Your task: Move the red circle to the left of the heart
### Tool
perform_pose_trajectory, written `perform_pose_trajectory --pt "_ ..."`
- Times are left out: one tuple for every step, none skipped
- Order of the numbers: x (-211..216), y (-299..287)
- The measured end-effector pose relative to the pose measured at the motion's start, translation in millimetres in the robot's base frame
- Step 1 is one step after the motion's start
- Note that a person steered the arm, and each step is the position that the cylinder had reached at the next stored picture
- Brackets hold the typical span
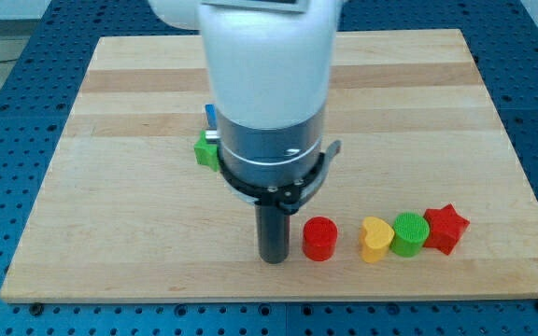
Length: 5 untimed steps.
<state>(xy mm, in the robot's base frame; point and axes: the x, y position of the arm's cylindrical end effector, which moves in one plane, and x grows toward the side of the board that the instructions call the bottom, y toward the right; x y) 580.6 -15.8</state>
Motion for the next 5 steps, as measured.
perform_pose_trajectory --pt "-7.2 -0.2" --pt "-17.0 2.7" --pt "-18.9 18.5" --pt "-18.9 38.6" --pt "-18.9 45.9"
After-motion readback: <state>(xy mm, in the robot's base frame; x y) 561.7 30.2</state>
